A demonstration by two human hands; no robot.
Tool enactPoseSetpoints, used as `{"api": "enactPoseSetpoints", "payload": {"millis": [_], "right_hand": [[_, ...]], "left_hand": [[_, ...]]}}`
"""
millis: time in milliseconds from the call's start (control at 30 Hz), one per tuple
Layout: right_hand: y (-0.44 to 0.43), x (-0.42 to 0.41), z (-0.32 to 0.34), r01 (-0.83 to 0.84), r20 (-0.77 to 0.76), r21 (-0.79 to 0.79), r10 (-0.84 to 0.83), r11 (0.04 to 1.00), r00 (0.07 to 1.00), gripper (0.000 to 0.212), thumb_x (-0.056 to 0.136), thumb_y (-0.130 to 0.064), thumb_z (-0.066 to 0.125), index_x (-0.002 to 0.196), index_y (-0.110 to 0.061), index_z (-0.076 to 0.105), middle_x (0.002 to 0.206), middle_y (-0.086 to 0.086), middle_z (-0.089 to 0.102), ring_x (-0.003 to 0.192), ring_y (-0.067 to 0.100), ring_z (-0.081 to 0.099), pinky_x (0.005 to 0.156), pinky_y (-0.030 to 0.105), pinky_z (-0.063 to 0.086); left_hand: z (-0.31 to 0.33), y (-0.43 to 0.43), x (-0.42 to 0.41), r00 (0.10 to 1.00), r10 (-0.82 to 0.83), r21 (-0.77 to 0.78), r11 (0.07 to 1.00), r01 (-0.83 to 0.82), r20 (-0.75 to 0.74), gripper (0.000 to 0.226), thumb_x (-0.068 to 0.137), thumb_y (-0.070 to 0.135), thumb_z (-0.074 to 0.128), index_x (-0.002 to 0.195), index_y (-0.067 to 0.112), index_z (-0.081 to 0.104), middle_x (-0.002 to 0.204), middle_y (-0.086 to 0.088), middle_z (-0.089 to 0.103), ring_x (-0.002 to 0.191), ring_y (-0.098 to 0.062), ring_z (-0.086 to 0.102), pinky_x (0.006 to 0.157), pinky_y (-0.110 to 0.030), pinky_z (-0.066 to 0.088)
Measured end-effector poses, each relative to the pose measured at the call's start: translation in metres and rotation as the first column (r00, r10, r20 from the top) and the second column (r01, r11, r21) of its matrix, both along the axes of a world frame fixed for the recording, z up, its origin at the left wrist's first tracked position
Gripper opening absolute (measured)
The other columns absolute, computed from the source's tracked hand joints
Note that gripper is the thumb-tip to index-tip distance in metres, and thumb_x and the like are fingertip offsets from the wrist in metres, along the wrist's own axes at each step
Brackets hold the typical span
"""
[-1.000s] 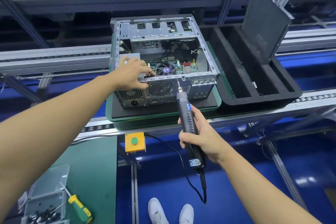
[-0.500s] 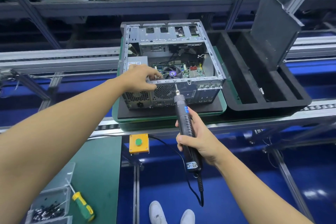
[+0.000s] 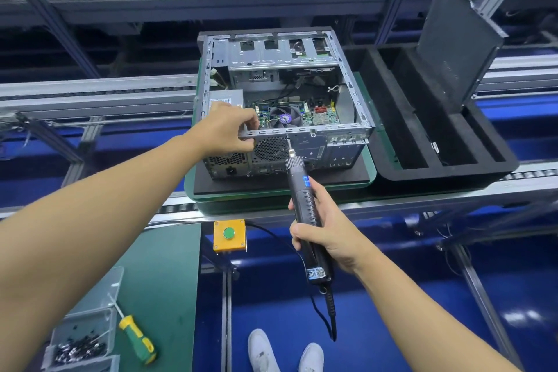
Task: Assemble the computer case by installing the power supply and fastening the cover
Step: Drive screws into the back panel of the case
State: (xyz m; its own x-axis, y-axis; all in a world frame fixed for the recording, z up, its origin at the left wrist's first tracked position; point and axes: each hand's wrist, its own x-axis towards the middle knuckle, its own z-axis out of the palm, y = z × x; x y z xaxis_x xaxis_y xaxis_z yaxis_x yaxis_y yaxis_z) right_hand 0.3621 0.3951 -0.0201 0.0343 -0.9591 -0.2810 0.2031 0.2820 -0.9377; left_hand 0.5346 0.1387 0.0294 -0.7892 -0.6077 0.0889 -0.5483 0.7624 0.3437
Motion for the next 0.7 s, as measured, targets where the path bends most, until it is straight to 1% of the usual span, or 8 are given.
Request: {"api": "enactPoseSetpoints", "payload": {"millis": [100,233,333,400,467,533,600,700], "right_hand": [[0.001,0.001,-0.002,-0.013,0.023,0.007,0.013,1.000,1.000,0.092,0.079,-0.008,0.076,0.153,-0.042,0.033,0.110,-0.001,0.061,0.069,0.029,0.063,0.070,0.035,0.055],[0.003,0.000,-0.004,-0.015,0.017,0.014,0.014,1.000,1.000,0.091,0.078,-0.010,0.076,0.151,-0.044,0.035,0.109,-0.004,0.063,0.070,0.028,0.063,0.070,0.035,0.056],[0.003,0.001,-0.003,-0.007,0.014,0.014,0.006,1.000,1.000,0.090,0.078,-0.009,0.075,0.151,-0.043,0.035,0.106,-0.006,0.064,0.069,0.028,0.063,0.070,0.034,0.055],[0.004,0.001,-0.002,-0.008,0.017,0.007,0.008,1.000,1.000,0.090,0.080,-0.006,0.074,0.152,-0.042,0.034,0.105,-0.007,0.064,0.068,0.028,0.063,0.070,0.034,0.055],[0.004,0.000,0.000,-0.006,0.016,0.002,0.006,1.000,1.000,0.089,0.081,-0.004,0.072,0.152,-0.041,0.034,0.104,-0.007,0.063,0.068,0.027,0.062,0.070,0.034,0.055],[0.004,0.000,0.001,0.007,0.009,0.003,-0.007,1.000,1.000,0.089,0.081,-0.001,0.071,0.153,-0.038,0.034,0.104,-0.005,0.062,0.067,0.028,0.062,0.070,0.034,0.055],[0.004,0.000,0.002,0.014,0.006,0.007,-0.014,1.000,1.000,0.089,0.081,-0.001,0.070,0.154,-0.037,0.033,0.106,-0.002,0.061,0.067,0.028,0.061,0.071,0.035,0.055],[0.004,0.000,0.000,0.007,0.006,0.012,-0.007,1.000,1.000,0.090,0.082,-0.001,0.071,0.154,-0.038,0.033,0.108,0.000,0.060,0.067,0.028,0.061,0.071,0.035,0.055]], "left_hand": [[-0.003,0.005,0.001,0.995,0.039,0.025,0.999,-0.037,-0.091,0.019,0.077,0.020,0.073,0.095,0.020,0.065,0.086,0.007,0.067,0.081,-0.020,0.061,0.098,-0.039,0.042],[0.000,0.004,0.001,0.996,0.029,0.103,0.994,-0.020,-0.090,0.041,0.078,0.022,0.072,0.117,0.024,0.062,0.102,0.011,0.069,0.097,-0.013,0.063,0.105,-0.044,0.040],[-0.002,0.005,0.000,0.993,0.033,0.076,0.997,-0.024,-0.110,0.040,0.078,0.021,0.073,0.117,0.024,0.064,0.104,0.013,0.069,0.098,-0.011,0.064,0.112,-0.041,0.032],[-0.005,0.006,0.001,0.991,0.035,0.017,0.999,-0.033,-0.130,0.037,0.080,0.022,0.072,0.116,0.028,0.065,0.105,0.017,0.067,0.098,-0.007,0.062,0.109,-0.034,0.023],[-0.006,0.007,0.002,0.993,0.043,-0.049,0.998,-0.049,-0.111,0.036,0.081,0.025,0.072,0.116,0.030,0.067,0.107,0.018,0.066,0.104,-0.006,0.057,0.107,-0.037,0.017],[-0.004,0.006,0.001,0.996,0.068,-0.081,0.994,-0.072,-0.052,0.038,0.083,0.030,0.072,0.121,0.031,0.067,0.105,0.018,0.061,0.117,-0.013,0.048,0.106,-0.040,0.014],[-0.001,0.004,0.000,0.997,0.071,-0.062,0.996,-0.070,0.010,0.040,0.085,0.032,0.069,0.125,0.029,0.066,0.102,0.015,0.057,0.121,-0.018,0.041,0.103,-0.041,0.017],[0.004,0.002,-0.002,0.997,0.056,-0.037,0.998,-0.054,0.058,0.037,0.087,0.034,0.067,0.124,0.028,0.066,0.105,0.008,0.063,0.117,-0.018,0.046,0.101,-0.042,0.024]]}}
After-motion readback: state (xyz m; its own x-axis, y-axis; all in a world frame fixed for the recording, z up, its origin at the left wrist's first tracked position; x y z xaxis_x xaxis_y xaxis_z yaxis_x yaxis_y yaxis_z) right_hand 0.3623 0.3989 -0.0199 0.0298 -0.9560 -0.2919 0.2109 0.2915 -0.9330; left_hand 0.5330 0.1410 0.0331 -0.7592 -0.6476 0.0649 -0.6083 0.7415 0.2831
